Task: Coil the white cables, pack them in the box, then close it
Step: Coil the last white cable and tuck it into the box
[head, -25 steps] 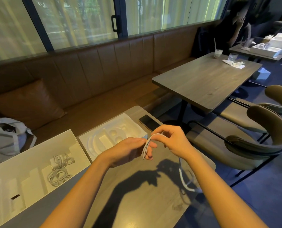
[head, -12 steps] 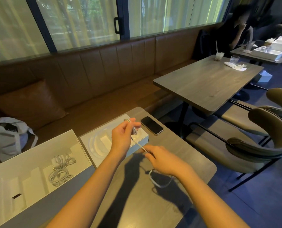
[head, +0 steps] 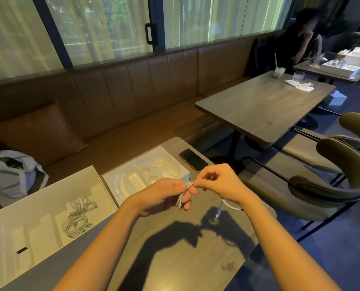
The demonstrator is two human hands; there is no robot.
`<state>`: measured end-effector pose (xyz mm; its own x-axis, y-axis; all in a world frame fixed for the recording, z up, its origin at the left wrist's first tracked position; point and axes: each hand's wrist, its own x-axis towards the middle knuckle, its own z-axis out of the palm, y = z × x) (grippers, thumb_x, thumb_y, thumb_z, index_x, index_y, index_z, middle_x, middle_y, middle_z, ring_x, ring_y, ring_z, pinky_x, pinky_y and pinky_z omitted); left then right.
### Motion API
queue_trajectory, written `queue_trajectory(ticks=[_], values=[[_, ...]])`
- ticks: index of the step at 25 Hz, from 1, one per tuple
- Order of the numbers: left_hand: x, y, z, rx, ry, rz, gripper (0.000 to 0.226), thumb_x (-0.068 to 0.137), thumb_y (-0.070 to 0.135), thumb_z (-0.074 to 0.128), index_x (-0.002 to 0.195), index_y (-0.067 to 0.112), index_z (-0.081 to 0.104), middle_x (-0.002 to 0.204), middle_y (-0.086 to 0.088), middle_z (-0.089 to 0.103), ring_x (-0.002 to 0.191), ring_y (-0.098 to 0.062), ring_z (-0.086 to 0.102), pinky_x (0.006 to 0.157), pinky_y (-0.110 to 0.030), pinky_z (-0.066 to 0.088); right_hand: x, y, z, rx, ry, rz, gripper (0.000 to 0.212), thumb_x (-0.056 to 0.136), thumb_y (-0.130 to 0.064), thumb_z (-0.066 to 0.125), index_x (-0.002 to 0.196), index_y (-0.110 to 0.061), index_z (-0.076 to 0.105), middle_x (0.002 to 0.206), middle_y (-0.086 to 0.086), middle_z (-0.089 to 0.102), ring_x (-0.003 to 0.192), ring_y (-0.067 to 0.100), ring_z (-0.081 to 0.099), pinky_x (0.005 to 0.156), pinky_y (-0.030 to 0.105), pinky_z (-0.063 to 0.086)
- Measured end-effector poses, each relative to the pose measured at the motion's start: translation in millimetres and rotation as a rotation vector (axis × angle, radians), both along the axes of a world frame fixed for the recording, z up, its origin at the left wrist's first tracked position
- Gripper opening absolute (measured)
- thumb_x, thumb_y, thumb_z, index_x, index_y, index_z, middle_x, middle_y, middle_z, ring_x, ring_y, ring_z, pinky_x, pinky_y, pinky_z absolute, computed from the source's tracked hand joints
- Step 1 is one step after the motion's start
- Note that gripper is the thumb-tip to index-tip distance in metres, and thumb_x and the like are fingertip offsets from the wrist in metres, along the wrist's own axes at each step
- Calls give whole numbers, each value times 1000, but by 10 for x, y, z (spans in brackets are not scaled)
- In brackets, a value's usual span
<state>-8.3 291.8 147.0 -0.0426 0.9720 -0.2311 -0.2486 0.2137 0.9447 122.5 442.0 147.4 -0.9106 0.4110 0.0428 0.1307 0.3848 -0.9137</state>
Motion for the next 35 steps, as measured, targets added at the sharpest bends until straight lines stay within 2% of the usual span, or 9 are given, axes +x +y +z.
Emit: queue_trajectory(ticks=[7,11,14,17,21,26,30,33,35], values=[[-11,41,-2,398,-1014,305,15,82,12,62,91,1,68,69,-7,64,65,-16,66,66,-30,59,-54,-145,-302,-369,91,-196,49,95,-39,41,78,-3,69,57,9,56,48,9,49,54,17,43],[-93,148,199,492,-1116,841,19,94,17,49,102,6,63,81,-8,69,71,-18,73,69,-30,61,47,-148,-444,-300,-13,-201,40,92,-39,46,74,-11,69,60,3,56,52,13,44,52,22,37],[-218,244,187,373,-806,1050,18,97,18,46,105,11,60,101,-8,68,89,-20,70,87,-32,54,124,-244,-424,-79,-287,107,46,87,-47,54,65,-9,68,63,8,59,54,16,50,60,23,45],[-259,284,-96,84,215,1112,20,96,23,48,92,13,65,101,-6,70,95,-18,66,87,-29,52,183,-254,-145,-106,-307,204,40,80,-52,55,59,-20,67,61,2,62,48,8,49,55,17,44],[-224,208,-410,-12,849,632,20,94,17,52,82,4,61,81,0,65,79,-10,62,62,-8,43,219,-110,180,88,-133,162,23,89,-24,59,79,-7,69,60,4,55,56,9,48,58,20,43],[-45,43,-299,-70,127,118,29,97,22,44,93,4,66,74,-7,64,68,-13,64,66,-19,52,178,156,252,76,85,-207,11,89,-15,59,87,-15,70,74,4,65,66,1,59,64,15,52],[-72,-29,-132,229,-450,-230,33,100,22,34,107,0,58,81,-6,62,80,-18,62,79,-27,52,80,85,28,-100,40,-258,14,91,-17,55,86,-21,67,65,-2,56,57,4,51,54,15,43],[-39,43,39,416,-889,-64,33,98,15,37,116,-8,51,88,-15,61,86,-25,62,87,-34,52,-12,-168,-144,-201,-19,-174,21,96,-19,46,96,-25,66,64,0,50,57,11,43,51,19,38],[-58,132,63,391,-1025,384,31,94,18,44,114,-3,56,82,-11,60,75,-19,64,76,-31,57,-45,-344,-205,-290,-79,-27,30,98,-15,41,118,-35,52,65,0,50,53,8,42,49,17,39]])
